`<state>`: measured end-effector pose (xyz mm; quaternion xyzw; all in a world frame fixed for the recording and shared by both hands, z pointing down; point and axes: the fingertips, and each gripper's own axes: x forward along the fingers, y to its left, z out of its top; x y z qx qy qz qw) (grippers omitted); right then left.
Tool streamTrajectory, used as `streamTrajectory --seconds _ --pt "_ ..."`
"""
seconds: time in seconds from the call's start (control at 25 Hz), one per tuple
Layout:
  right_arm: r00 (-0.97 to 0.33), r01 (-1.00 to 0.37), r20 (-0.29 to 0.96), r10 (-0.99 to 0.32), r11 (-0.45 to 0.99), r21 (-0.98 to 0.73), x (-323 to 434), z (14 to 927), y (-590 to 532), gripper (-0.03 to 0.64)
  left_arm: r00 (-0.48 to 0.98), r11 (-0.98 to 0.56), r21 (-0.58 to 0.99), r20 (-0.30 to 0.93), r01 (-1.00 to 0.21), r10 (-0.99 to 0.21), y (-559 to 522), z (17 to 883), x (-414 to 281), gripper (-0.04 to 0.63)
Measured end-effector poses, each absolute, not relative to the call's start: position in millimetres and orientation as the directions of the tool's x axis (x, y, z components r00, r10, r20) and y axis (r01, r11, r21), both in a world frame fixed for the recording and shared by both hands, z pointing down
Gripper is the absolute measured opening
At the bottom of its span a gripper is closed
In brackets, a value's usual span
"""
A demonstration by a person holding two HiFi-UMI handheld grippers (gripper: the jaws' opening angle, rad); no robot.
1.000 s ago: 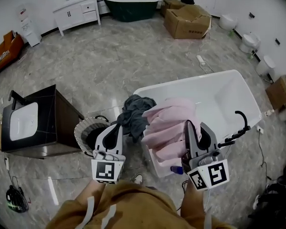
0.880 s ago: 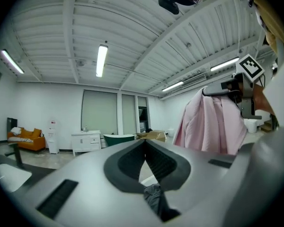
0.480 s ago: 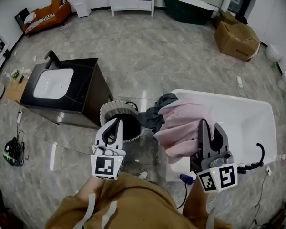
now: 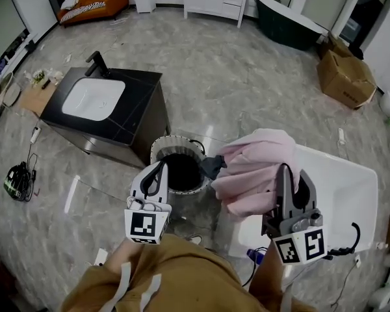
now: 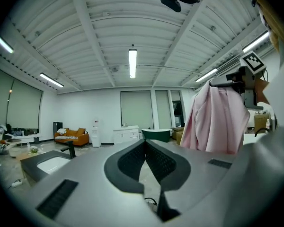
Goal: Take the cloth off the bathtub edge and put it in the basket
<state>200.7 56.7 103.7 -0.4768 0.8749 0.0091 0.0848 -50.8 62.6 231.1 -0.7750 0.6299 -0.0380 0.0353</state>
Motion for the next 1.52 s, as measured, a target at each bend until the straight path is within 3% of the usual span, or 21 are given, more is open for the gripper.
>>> streamTrajectory --seconds 0.4,0.96,1.52 --pt "-0.521 -0.847 -0.125 -0.844 0.530 -0.044 147 98 18 0.029 0.225 -0.226 -0.065 0.020 -0.972 -0.974 17 237 -104 0.004" --pt "-0.427 -0.899 -0.152 -0.892 0.436 -0.035 75 72 -12 0.029 0.377 -0.377 -0.043 0.000 -0.925 -0.926 -48 233 -164 0.004" --pt "-0.571 -0.814 -0.132 -0.810 0.580 -0.040 16 70 -48 0.029 0.278 -0.279 -0.013 0.046 -0.960 -0.960 -50 235 -203 0.003"
